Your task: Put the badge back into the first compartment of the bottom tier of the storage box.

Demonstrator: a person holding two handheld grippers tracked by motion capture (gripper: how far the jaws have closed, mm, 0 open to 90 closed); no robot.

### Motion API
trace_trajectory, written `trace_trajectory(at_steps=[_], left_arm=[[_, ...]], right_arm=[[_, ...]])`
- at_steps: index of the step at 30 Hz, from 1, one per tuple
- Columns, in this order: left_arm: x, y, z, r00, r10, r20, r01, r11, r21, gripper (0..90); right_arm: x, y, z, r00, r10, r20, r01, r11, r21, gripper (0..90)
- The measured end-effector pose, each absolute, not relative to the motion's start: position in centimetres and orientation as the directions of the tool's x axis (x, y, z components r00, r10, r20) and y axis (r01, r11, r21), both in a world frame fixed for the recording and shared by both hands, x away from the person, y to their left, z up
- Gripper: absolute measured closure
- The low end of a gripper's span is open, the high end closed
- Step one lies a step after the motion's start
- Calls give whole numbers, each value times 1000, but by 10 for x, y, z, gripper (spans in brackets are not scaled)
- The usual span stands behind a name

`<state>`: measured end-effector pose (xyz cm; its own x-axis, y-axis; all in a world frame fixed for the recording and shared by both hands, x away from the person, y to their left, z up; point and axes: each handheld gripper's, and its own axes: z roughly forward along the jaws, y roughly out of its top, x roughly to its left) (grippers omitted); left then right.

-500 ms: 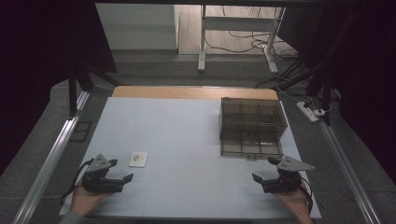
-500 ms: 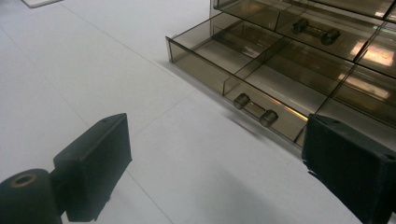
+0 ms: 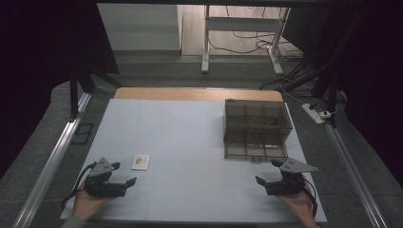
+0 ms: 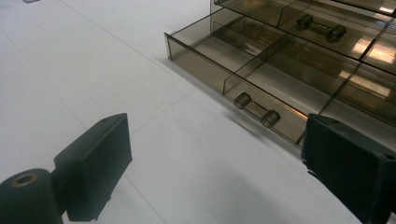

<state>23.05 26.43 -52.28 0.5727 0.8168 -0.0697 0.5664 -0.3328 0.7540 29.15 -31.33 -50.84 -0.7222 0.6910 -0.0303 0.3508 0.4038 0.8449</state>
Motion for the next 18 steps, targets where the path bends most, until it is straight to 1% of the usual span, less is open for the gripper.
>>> trace_trajectory(at_steps=[11,18], left_arm=[[229,264,-519,569,820,-51,558,-340,756,126],[232,259,-514,586,810,-12,540,-379,751,126]], right_arm=[[294,-308,-508,-733,679,-34,342,411,845,80],[294,-307,-509,-733,680,-32,348,416,840,80]])
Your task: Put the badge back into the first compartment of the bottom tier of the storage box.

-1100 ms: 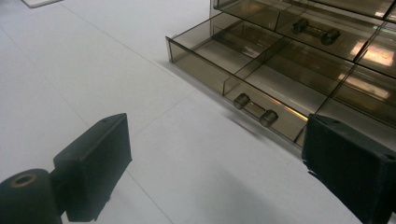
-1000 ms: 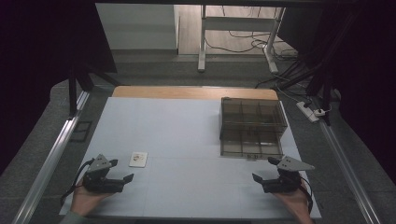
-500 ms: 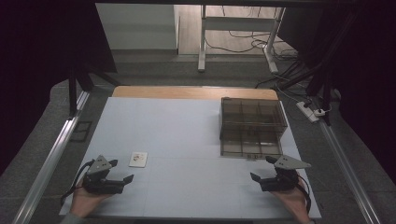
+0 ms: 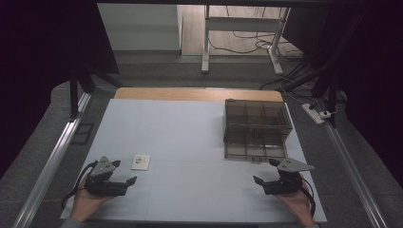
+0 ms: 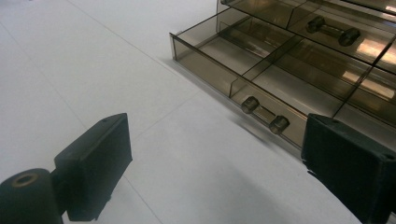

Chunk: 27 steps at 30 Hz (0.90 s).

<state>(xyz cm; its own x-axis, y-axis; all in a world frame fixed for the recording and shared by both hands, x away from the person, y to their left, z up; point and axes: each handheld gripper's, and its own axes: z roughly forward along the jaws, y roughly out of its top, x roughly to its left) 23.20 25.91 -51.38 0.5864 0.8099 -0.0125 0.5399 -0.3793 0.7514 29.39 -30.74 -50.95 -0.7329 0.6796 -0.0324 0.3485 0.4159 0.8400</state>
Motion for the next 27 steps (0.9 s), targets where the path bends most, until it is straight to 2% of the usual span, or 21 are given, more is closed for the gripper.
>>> trace_trajectory(at_steps=[27], left_arm=[[264,252,-493,612,788,61,502,-447,740,133]], right_arm=[[295,-307,-512,-730,683,-28,359,419,834,80]])
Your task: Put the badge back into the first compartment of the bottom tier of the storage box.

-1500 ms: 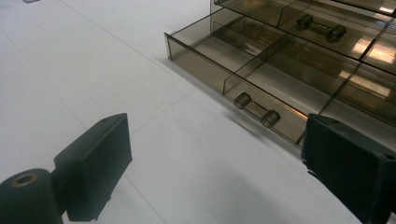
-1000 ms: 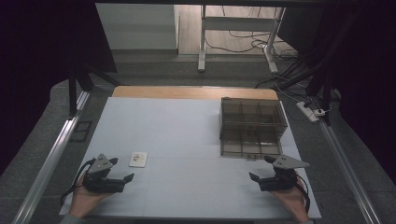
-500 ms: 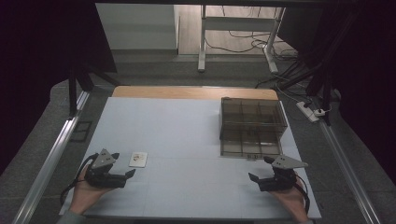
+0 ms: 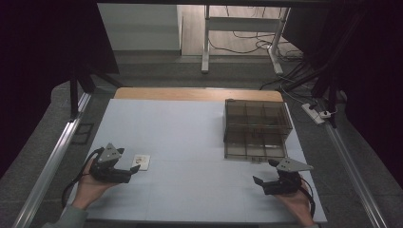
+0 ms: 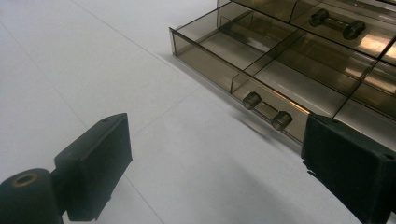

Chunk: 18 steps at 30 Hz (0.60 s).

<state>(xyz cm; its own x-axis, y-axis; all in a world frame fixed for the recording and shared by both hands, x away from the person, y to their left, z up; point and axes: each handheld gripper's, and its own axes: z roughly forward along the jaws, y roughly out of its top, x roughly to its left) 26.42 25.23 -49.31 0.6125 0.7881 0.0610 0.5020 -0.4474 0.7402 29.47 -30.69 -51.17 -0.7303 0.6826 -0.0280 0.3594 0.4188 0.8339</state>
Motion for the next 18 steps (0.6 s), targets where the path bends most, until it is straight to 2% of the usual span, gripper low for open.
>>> trace_trajectory(at_steps=[18], left_arm=[[288,250,-489,676,734,68,494,-519,698,147]], right_arm=[[295,-306,-513,-732,681,-29,360,423,832,80]])
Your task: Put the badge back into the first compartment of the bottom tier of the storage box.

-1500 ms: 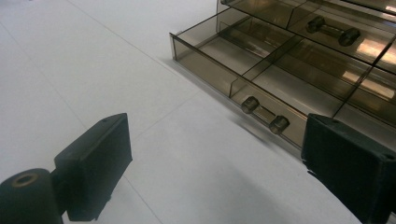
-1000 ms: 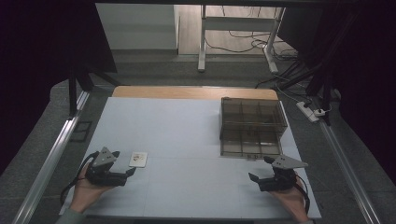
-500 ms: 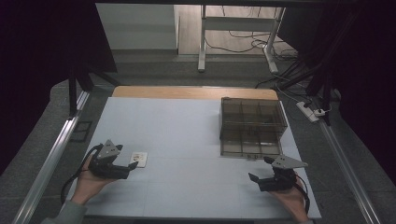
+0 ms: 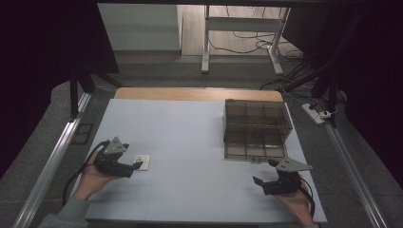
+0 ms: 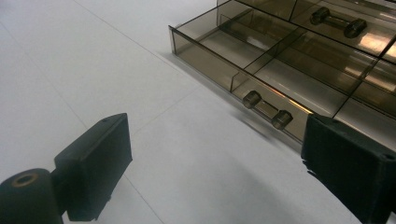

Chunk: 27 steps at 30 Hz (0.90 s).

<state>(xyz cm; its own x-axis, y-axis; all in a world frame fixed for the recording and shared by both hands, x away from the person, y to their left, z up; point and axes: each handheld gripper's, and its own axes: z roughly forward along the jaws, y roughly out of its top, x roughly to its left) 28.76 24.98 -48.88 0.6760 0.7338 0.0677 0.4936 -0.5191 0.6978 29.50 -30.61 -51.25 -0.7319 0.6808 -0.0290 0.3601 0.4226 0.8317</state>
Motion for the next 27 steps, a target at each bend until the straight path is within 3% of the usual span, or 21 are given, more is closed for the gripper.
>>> trace_trajectory(at_steps=[27], left_arm=[[341,241,-489,773,633,38,483,-627,611,141]], right_arm=[[295,-306,-513,-731,681,-32,360,425,830,80]])
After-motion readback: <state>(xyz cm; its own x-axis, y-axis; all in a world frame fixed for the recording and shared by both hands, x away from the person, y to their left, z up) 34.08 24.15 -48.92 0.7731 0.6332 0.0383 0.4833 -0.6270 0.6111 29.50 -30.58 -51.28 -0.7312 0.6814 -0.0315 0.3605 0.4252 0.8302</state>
